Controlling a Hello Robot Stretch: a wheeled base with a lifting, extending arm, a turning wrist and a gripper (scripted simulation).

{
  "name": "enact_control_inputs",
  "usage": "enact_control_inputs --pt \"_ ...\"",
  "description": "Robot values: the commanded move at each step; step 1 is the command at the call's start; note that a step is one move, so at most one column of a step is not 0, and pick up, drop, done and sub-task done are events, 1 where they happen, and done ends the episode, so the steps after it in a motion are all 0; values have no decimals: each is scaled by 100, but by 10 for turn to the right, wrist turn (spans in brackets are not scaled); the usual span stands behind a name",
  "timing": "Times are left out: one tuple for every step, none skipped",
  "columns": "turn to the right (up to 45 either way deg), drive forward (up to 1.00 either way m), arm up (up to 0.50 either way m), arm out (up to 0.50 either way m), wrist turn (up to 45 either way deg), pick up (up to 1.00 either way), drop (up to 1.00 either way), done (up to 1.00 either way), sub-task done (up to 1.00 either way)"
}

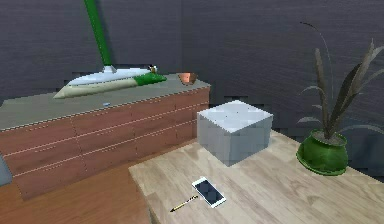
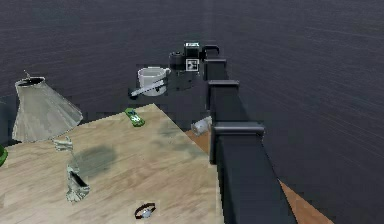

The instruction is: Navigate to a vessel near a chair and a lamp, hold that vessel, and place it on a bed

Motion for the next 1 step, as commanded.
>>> enact_control_inputs --pt "0 0 0 0 -450 0 0 0 0"
